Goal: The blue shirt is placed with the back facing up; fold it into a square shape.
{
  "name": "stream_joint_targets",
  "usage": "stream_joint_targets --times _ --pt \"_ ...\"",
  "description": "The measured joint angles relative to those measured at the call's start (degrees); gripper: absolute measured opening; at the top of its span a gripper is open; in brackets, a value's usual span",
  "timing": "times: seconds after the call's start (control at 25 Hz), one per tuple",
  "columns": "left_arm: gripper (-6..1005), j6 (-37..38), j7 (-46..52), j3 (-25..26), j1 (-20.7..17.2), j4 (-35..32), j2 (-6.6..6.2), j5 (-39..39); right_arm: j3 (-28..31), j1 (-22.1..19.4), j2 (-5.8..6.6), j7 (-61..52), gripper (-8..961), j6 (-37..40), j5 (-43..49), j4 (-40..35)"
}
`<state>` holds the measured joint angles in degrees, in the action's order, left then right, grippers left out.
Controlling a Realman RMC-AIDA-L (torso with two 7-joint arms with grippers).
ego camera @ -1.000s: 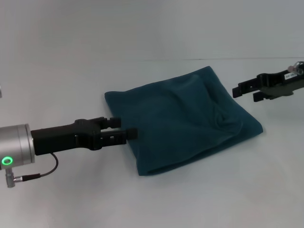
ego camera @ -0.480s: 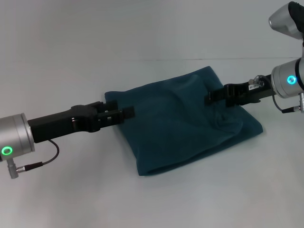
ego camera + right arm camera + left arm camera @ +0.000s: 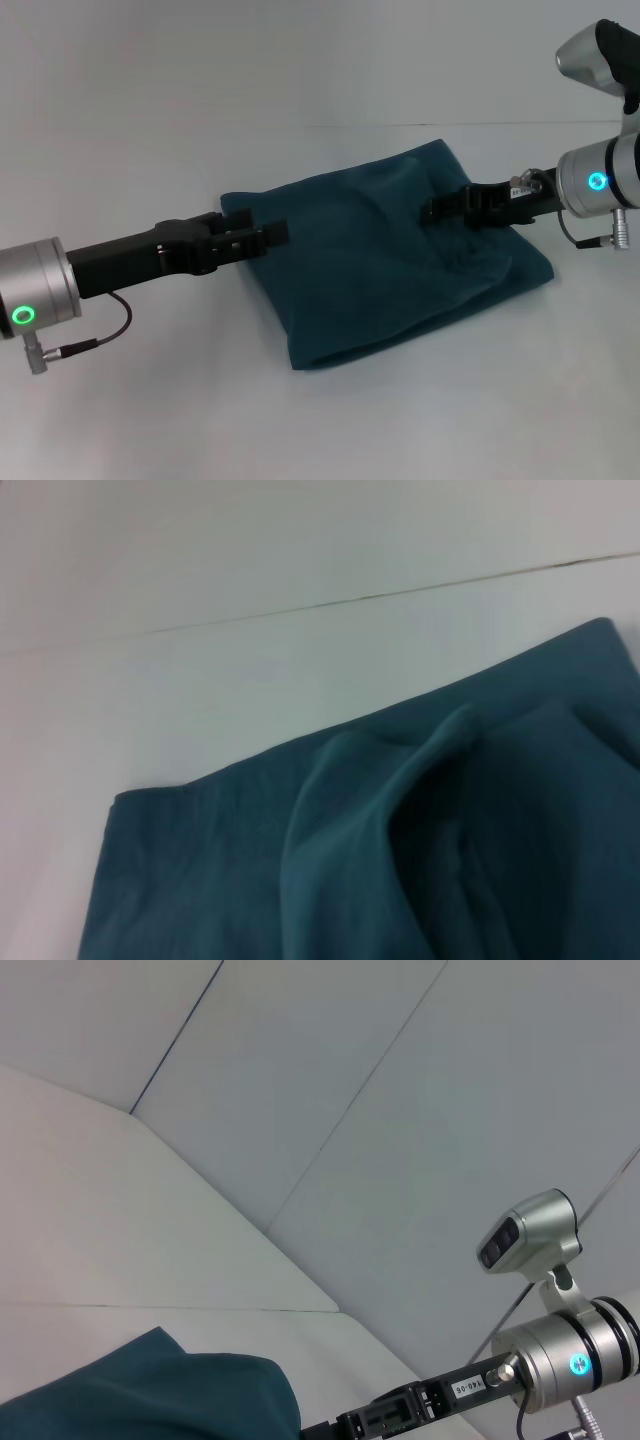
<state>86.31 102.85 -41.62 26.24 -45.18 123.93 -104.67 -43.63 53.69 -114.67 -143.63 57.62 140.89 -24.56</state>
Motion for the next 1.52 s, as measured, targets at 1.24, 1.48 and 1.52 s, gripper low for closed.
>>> stream_joint_targets --times 1.24,1.48,1.52 --pt "860 -2.3 -0.4 -0.3 0.8 2.2 0.08 1.5 0.2 0.2 -2.07 2.2 671 -1.7 -1.0 1.1" --pt "860 -2.3 -0.4 -0.3 0.9 2.2 0.09 1.5 0.1 0.0 -2.27 3.0 665 -1.8 -1.6 1.0" --pt "860 -2.3 -0.4 -0.3 0.9 2.2 0.09 1.5 0.1 0.0 -2.28 3.0 664 -1.8 -1.6 1.0"
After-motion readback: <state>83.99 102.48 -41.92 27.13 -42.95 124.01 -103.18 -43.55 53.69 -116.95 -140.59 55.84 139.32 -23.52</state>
